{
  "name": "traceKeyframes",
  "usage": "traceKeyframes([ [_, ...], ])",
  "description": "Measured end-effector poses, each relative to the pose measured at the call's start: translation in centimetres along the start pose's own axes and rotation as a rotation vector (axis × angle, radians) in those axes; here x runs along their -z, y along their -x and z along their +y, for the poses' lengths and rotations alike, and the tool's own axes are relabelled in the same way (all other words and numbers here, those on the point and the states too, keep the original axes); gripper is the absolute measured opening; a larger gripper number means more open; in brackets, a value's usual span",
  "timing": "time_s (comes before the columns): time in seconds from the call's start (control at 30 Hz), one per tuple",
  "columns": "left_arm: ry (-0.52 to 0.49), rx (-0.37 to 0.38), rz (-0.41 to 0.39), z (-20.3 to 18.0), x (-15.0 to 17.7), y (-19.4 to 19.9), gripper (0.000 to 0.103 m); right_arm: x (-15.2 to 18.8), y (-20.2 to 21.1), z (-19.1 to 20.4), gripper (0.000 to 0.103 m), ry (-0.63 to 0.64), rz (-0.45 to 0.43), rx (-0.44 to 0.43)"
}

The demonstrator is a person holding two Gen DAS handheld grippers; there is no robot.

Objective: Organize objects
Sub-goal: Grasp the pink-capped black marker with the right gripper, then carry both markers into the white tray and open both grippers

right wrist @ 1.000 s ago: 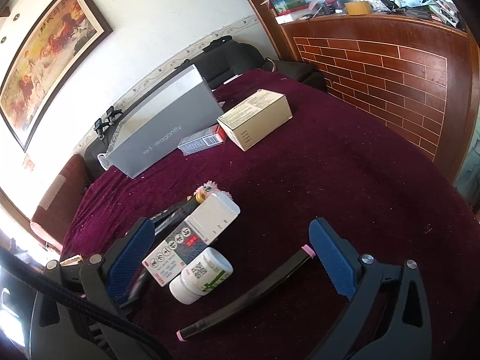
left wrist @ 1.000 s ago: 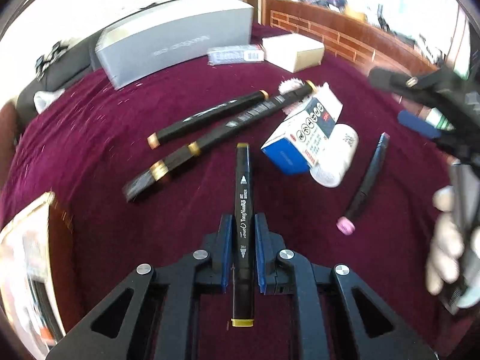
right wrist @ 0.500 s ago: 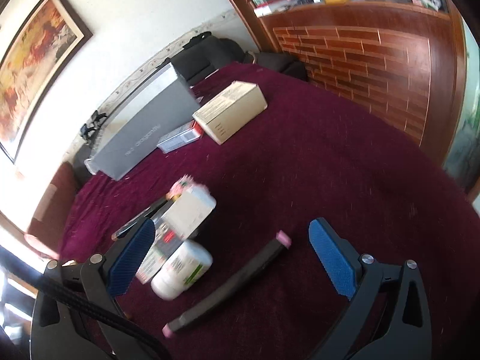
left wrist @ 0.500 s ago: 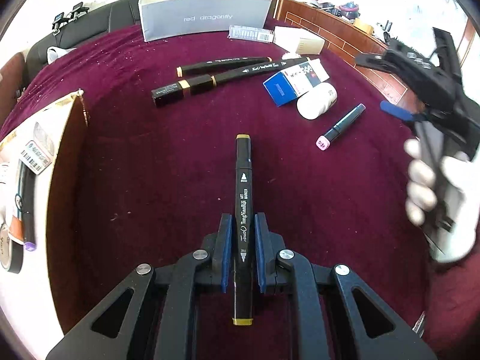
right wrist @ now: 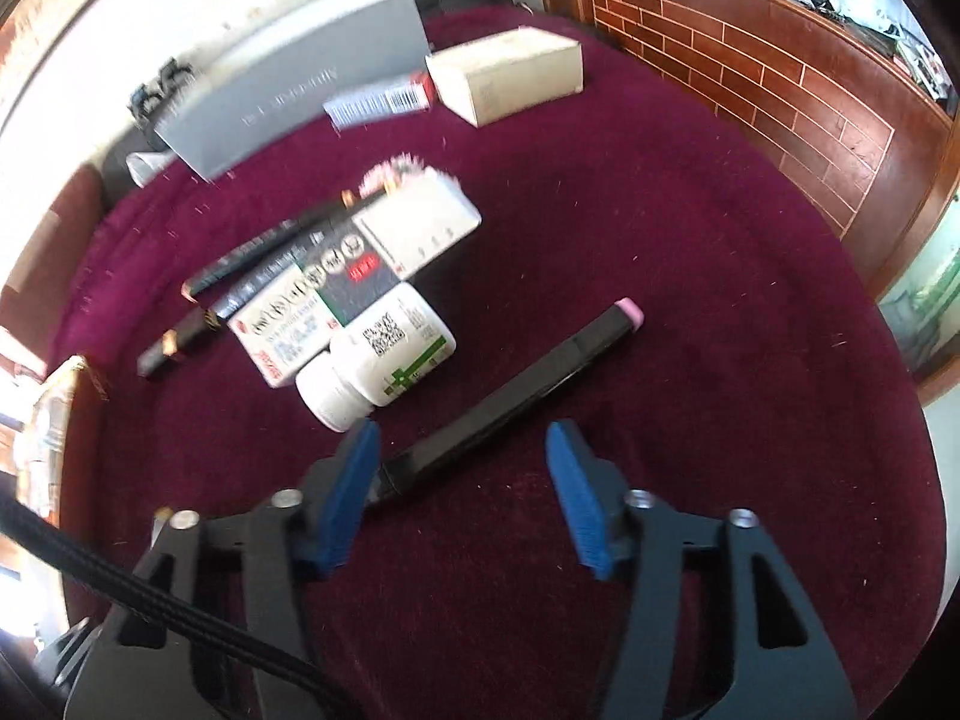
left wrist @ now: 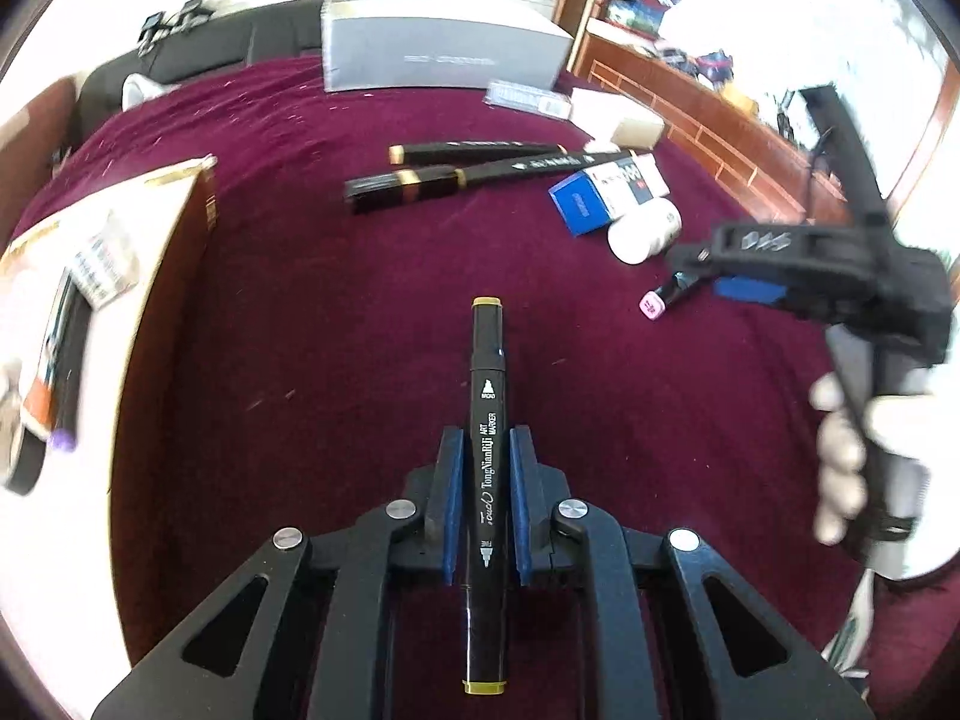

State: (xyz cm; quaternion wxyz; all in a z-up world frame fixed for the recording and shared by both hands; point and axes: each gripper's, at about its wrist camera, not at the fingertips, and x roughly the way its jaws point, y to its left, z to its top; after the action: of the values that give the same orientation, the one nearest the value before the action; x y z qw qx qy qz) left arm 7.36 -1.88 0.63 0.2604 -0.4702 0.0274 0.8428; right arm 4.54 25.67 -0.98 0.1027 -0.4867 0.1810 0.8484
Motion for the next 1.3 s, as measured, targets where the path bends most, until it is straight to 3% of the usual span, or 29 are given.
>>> traceKeyframes([
  [0.3,0.066,0.08,-0.02,1.4,1.6,1.5,0.011,-0.3,-1.5,2.6,0.05,0.097,-0.054,0.2],
  [0.37,0.07,0.09,-0.025,1.5,1.8,1.7,0.012,-0.2,-1.2,2.4,0.04,0.082,-0.059,0.19],
  [0.43,0.076,0.098,-0.03,1.8,2.0,1.8,0.012,0.0,-0.9,2.1,0.014,0.08,-0.068,0.179],
  [0.87,0.102,0.114,-0.061,2.7,3.5,3.9,0.012,4.2,2.6,-0.8,0.012,-0.045,-0.047,-0.115],
  [1.13,0.109,0.094,-0.101,3.3,4.4,6.0,0.012,6.4,5.0,1.0,0.013,-0.051,-0.038,-0.316],
  [1.3,0.142,0.052,-0.155,5.3,4.7,8.5,0.012,6.8,6.0,4.3,0.013,-0.018,-0.014,-0.432],
])
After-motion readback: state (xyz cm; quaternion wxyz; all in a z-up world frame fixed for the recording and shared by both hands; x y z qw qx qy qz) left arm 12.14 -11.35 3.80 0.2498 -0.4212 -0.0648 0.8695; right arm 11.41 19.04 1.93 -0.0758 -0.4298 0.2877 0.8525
